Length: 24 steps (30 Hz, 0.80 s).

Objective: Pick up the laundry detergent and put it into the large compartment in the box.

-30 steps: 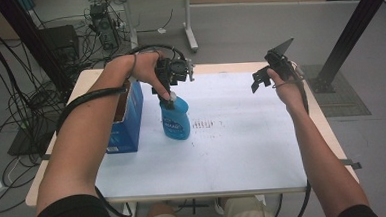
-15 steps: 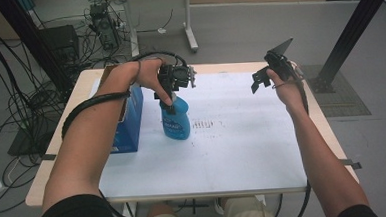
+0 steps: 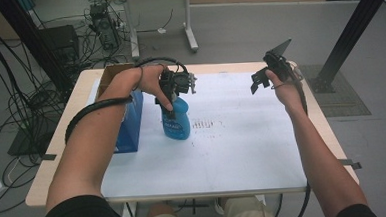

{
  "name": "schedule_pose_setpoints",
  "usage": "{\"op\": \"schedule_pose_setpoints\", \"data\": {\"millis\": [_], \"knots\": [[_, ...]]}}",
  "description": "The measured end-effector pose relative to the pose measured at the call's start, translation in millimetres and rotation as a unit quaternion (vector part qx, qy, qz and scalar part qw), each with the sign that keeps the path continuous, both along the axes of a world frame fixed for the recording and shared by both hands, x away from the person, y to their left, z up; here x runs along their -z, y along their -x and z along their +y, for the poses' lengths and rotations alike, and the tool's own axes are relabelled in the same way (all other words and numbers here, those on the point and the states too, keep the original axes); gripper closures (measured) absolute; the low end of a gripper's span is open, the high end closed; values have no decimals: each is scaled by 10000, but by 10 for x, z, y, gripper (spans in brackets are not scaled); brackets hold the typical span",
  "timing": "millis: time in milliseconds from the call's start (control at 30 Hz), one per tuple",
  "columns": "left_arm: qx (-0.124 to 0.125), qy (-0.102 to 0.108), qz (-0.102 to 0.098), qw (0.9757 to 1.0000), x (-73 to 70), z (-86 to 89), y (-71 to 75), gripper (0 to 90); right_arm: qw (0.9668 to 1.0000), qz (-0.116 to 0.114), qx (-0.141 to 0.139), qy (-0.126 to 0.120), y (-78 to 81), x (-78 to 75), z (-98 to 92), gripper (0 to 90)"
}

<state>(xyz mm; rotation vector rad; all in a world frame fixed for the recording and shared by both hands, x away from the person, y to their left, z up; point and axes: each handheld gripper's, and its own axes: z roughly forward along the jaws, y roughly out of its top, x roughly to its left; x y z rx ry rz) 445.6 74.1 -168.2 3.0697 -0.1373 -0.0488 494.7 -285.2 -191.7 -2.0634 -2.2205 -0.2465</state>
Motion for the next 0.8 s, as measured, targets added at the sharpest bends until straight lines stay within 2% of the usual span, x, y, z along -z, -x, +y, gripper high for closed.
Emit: {"op": "schedule_pose_setpoints", "data": {"millis": [800], "knots": [[46, -51, -17, 10000, 60, -29, 17, 71, 10000, 11, 4, -21, -5, 10, -10, 57]]}}
